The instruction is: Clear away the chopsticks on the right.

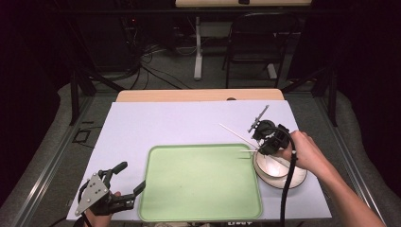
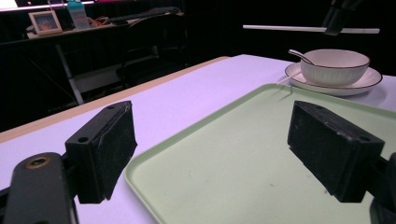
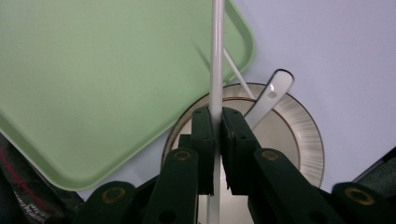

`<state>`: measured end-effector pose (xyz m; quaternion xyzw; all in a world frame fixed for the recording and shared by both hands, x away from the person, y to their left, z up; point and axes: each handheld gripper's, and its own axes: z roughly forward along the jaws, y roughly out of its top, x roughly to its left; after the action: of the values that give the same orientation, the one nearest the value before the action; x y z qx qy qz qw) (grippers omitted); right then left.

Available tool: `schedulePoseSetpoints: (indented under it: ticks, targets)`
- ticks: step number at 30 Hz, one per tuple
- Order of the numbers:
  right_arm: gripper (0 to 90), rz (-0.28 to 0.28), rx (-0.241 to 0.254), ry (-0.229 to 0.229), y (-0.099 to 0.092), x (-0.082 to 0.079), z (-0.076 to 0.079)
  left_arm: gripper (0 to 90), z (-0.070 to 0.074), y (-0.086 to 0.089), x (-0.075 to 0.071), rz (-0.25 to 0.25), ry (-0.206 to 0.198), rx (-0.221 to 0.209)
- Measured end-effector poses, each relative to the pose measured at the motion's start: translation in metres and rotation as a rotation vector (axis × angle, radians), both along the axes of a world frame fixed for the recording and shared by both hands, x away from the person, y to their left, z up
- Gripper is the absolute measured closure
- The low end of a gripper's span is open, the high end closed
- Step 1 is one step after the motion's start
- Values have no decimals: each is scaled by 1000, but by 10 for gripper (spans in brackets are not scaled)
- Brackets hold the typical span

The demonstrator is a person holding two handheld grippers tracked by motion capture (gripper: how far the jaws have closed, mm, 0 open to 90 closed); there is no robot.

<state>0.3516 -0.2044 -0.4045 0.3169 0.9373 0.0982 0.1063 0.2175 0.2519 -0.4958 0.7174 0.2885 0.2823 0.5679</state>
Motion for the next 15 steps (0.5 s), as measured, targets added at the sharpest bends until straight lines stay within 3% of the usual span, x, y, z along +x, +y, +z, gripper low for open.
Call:
schedulePoseSetpoints:
  ticks: [9, 13, 15]
  targets:
    - [840, -36, 51, 20, 15, -15, -15, 153, 0, 0, 0, 0, 1, -4]
    - [840, -48, 50, 31, 18, -17, -21, 152, 0, 0, 0, -2, 0, -3]
    - [840, -67, 101, 20, 20, -19, -30, 153, 0, 0, 0, 3, 0, -5]
